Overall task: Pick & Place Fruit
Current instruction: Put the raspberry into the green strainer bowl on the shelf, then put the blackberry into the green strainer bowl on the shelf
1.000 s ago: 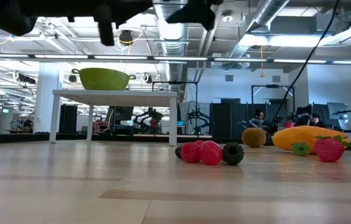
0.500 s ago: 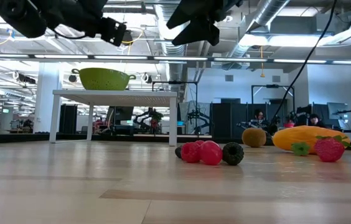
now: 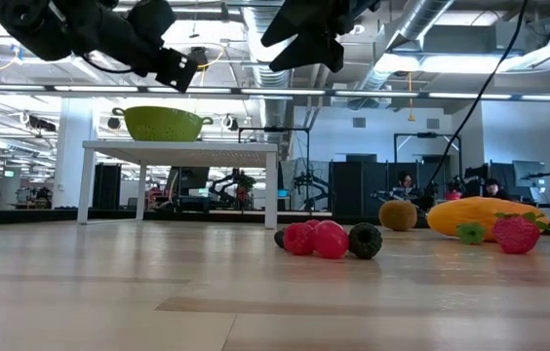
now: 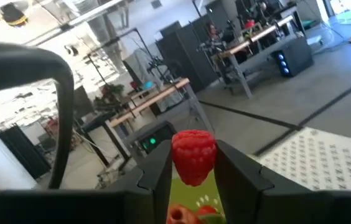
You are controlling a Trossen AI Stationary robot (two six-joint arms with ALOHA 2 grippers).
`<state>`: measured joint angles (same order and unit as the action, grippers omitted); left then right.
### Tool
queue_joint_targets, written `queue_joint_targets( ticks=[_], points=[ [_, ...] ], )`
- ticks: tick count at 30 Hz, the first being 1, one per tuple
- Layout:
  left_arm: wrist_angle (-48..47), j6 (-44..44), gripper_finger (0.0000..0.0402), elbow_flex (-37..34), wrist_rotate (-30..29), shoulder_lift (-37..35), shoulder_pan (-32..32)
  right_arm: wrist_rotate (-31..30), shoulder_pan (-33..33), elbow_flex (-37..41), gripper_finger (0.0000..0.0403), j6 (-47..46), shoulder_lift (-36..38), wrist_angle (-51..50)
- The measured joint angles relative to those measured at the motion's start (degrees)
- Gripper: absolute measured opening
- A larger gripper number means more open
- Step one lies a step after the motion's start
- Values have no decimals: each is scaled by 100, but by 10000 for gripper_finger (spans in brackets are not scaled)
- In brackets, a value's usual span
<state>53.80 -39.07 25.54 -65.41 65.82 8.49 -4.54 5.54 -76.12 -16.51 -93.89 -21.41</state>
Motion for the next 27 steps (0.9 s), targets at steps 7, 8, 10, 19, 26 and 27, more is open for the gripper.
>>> queue_joint_targets(
  ticks=[7, 8, 10, 19, 26, 27],
  points=[
    [-154, 199, 104, -4, 2, 0, 0, 0, 0, 0, 204, 0, 0, 0],
    [-155, 174, 107, -4, 2, 0, 0, 0, 0, 0, 203, 0, 0, 2],
    [-177, 62, 117, -4, 22, 0, 0, 1, 0, 0, 203, 0, 0, 0],
    [-192, 41, 172, -4, 79, 0, -252, 0, 54, 0, 202, 192, 0, 13],
    [-192, 32, 179, -4, 306, 0, -1034, 0, 548, 0, 189, 433, 0, 85],
    [-192, 32, 178, -4, 426, 0, -1189, -17, 649, 0, 188, 419, 0, 84]
  ],
)
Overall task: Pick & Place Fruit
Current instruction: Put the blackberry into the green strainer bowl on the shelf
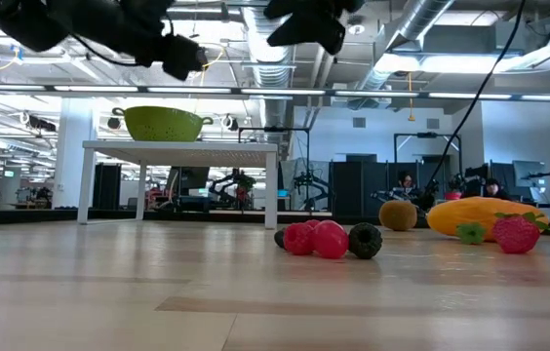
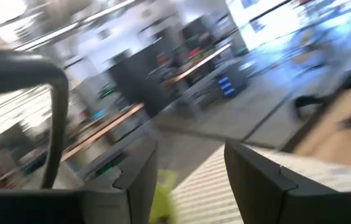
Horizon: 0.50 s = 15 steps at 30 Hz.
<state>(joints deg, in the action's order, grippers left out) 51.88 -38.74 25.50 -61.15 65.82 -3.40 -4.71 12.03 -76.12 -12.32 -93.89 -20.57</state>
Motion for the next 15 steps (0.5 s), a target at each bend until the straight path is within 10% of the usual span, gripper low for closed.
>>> queue_joint_targets(
  ticks=[15],
  points=[
    [-909, 658, 155, 0, 1961, 1, -2186, -1336, 1318, -11, 187, -1516, -792, -720]
  ],
)
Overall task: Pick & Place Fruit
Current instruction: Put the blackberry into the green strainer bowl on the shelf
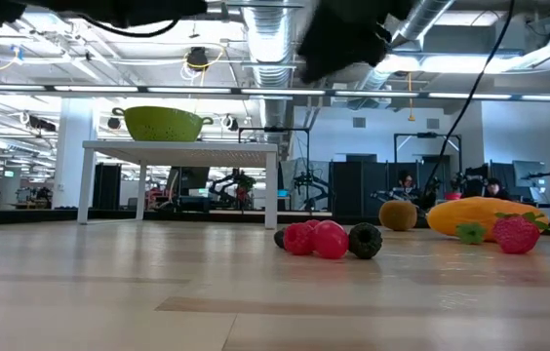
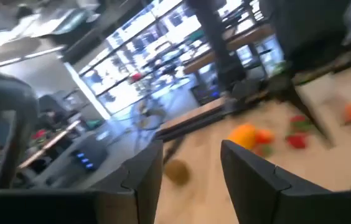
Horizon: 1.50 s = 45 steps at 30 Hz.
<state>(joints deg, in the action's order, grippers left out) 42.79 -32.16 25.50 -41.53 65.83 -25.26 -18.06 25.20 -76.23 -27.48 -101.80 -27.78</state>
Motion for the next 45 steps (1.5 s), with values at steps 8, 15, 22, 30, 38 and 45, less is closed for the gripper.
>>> queue_joint_targets(
  ticks=[8, 15, 22, 30, 38, 45],
  points=[
    [-190, 542, 154, 0, 273, 2, -378, 1, 396, 11, 188, -1042, -807, -478],
    [-192, 549, 154, 0, 257, -1, -417, 0, 348, 11, 181, -1099, -1009, -525],
    [-190, 551, 154, 0, 257, -1, -417, 20, 182, 71, 185, -1159, -1009, -577],
    [-191, 551, 154, 0, 257, -1, -415, 41, 170, 318, 189, -1161, -1007, -280],
    [-191, 553, 154, 0, 259, -1, -415, 80, 138, 561, 187, -1161, -1108, 204],
    [-198, 553, 154, 0, 260, -1, -415, 205, 130, 610, 175, -1058, -1320, 384]
  ],
)
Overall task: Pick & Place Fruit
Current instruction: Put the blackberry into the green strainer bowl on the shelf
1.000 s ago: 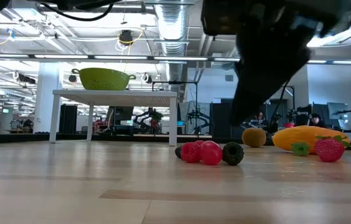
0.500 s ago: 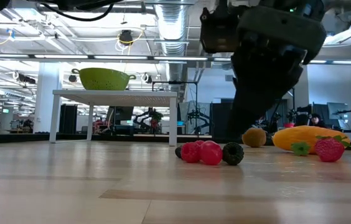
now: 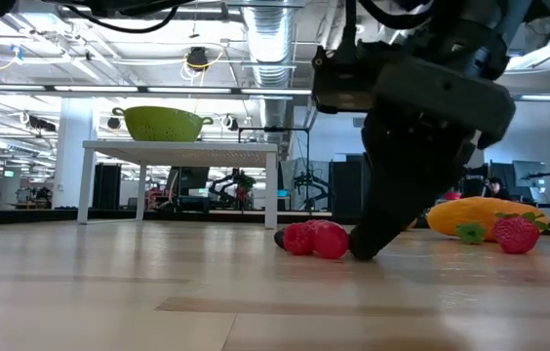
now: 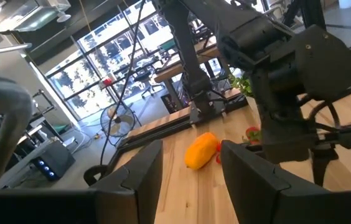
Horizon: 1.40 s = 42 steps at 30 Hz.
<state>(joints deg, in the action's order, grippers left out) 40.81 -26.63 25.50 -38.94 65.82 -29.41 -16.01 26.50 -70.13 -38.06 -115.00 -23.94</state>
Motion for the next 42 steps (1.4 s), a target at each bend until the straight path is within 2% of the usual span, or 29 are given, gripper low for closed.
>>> queue_joint_targets(
  ticks=[14, 18, 25, 32, 37, 42],
  points=[
    [-8, -2, 154, 0, -2, 2, 13, 228, -55, -9, 111, 94, -8, 52],
    [-6, -2, 154, 0, -2, 2, 13, 349, -58, -16, 103, 97, 4, 20],
    [-7, -4, 154, 0, -2, 2, 13, 671, 22, -596, 102, 235, -30, -1075],
    [-3, -13, 154, 0, -1, 2, 13, 584, 39, -1400, 98, 636, -17, -1876],
    [-92, -1094, 154, 1, -4, 50, 4, 585, 9, -1825, 98, 929, -13, -2211],
    [-130, -2500, 154, 7, -28, 537, -155, 541, -1, -2023, 98, 1259, -11, -2282]
  ],
)
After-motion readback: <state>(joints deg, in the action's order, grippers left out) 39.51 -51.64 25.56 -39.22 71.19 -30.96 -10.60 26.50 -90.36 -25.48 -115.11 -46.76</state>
